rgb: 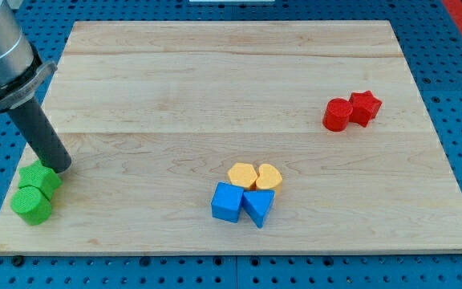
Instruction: Push the red star along with red circle slightly left
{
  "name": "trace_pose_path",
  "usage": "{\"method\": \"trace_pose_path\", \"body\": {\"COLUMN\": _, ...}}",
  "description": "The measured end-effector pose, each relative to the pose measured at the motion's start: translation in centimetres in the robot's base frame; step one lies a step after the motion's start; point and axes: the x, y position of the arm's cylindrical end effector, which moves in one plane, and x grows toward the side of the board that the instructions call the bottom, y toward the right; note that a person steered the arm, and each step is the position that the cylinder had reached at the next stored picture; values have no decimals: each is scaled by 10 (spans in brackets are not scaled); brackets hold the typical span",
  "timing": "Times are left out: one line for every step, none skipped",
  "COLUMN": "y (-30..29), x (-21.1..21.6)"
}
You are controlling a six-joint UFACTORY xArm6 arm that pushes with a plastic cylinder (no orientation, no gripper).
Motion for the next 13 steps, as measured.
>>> {"method": "trace_pose_path", "body": {"y": 0, "x": 0}}
{"method": "trace_pose_path", "body": {"y": 24, "x": -22}}
{"method": "trace_pose_path", "body": {"y": 156, "x": -38}}
{"method": "trace_pose_path", "body": {"y": 290, "x": -38}}
{"method": "trace_pose_path", "body": {"y": 404, "x": -38}}
{"method": "trace_pose_path", "body": {"y": 404, "x": -38}}
{"method": "trace_pose_path", "body": {"y": 406, "x": -38}}
{"method": "trace_pose_path", "body": {"y": 469, "x": -43}}
{"method": "trace_pose_path", "body": {"y": 523, "x": -78}}
{"method": "trace_pose_path", "body": {"y": 479, "x": -114}}
{"method": "trace_pose_path", "body": {"y": 432, "x": -103}}
{"method": "trace_pose_path", "body": {"y": 386, "x": -75}}
{"method": "trace_pose_path", "body": {"y": 339, "x": -63}}
